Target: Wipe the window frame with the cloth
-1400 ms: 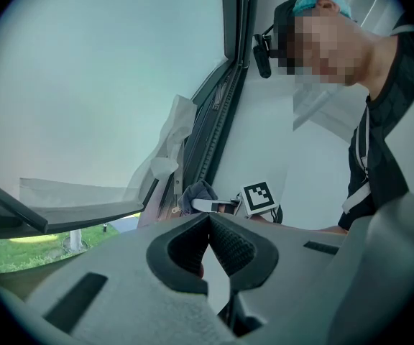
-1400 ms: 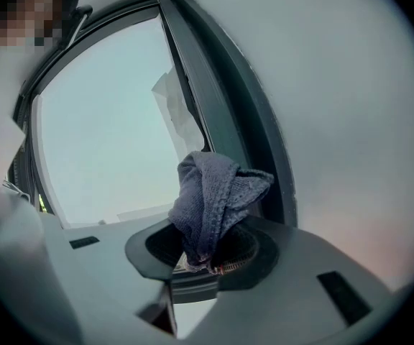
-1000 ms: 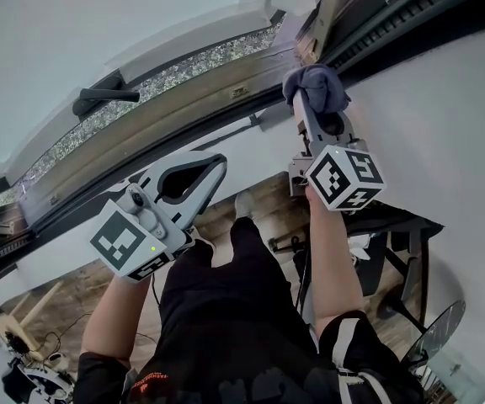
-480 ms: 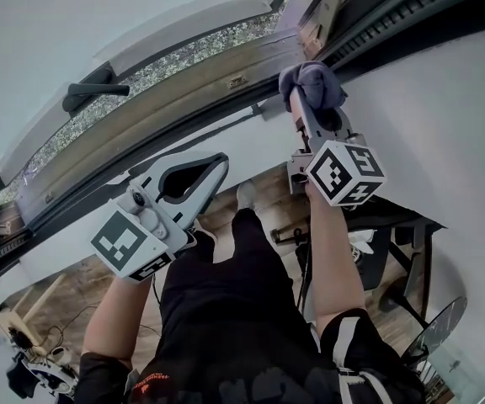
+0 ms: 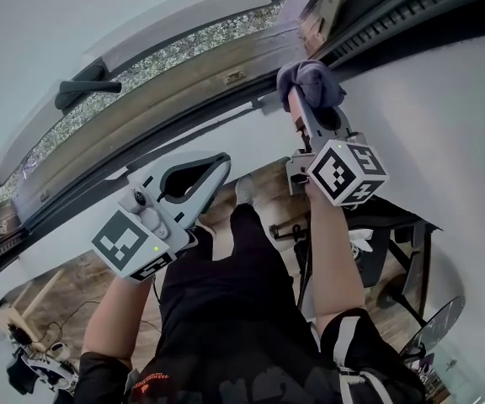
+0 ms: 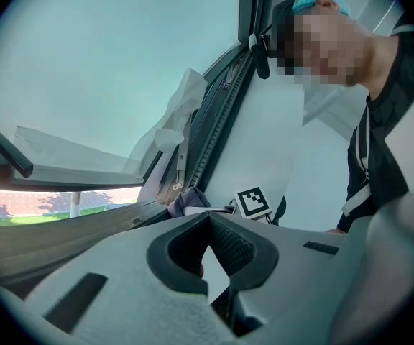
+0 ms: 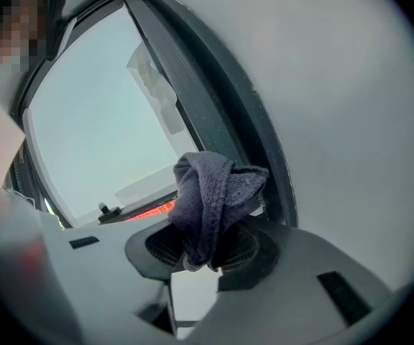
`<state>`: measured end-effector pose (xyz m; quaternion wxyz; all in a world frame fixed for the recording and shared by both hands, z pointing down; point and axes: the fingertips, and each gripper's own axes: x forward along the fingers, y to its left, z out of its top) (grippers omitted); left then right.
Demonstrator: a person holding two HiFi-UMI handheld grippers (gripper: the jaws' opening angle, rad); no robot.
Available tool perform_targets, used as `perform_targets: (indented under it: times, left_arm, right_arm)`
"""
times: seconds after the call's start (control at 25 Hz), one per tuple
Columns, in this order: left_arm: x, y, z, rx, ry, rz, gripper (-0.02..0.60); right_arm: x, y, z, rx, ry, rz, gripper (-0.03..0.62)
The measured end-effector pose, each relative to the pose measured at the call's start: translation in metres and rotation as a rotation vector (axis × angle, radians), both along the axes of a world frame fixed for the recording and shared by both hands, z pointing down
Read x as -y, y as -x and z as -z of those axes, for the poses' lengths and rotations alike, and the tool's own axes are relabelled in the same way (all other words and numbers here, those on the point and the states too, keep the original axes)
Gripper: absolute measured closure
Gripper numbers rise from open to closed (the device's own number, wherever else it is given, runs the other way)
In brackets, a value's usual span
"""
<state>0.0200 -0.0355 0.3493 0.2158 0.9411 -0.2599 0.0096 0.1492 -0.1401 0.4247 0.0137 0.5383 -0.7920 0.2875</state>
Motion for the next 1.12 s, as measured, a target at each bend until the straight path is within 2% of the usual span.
perform_targets:
  times: [0.52, 1.12]
  left_arm:
    - [-0.003, -0.003, -0.010, 0.002, 0.020, 0.008, 0.561]
    - [-0.015, 0.011, -0.020, -0.005, 0.034, 0.026, 0.561]
  right_arm:
    - [0.001, -0.009, -0.016, -0.012, 0.020, -0.017, 0.488]
    - [-0.008, 0.012, -0.019, 0.004, 0.026, 0.020, 0.488]
